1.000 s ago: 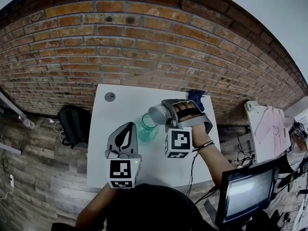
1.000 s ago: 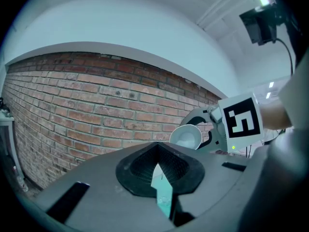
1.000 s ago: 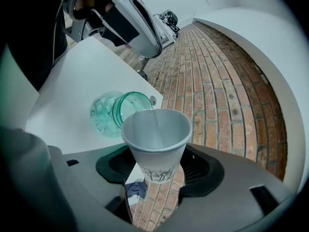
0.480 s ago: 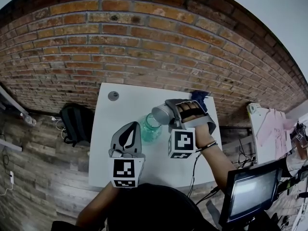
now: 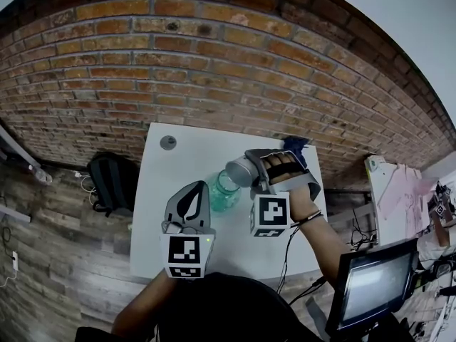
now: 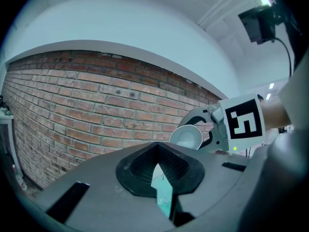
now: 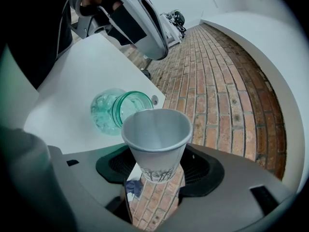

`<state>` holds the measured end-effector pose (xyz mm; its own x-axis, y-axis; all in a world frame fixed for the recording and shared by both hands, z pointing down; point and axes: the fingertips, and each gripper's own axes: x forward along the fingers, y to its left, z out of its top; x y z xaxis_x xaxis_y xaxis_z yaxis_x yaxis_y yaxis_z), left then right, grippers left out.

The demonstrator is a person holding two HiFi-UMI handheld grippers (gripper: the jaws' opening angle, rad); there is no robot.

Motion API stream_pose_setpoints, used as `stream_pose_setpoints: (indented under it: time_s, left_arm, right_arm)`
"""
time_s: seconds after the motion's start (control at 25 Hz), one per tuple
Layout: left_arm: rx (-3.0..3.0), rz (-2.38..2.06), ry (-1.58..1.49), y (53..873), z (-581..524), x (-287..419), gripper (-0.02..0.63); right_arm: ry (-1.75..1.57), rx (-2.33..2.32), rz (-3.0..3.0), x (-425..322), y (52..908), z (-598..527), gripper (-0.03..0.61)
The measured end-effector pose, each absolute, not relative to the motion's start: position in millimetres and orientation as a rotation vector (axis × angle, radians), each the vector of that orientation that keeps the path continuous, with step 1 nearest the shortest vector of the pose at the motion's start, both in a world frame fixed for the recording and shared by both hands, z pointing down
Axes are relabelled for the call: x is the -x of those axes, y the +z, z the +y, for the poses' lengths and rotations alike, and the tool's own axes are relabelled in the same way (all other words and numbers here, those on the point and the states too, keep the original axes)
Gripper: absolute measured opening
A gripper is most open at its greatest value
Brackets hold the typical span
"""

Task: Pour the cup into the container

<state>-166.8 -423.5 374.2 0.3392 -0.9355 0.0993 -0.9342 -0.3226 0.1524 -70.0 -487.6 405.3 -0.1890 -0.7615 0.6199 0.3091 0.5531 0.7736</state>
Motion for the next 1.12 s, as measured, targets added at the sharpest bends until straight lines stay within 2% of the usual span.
stream_pose_setpoints:
  time_s: [1.12]
  left_arm:
    - [-2.412,-1.718,-0.025,371.6,-426.1,164.0,-0.003]
  right_arm:
    - [-1.105,-0.356,-1.405,70.8,399.8,-488.2,0.281]
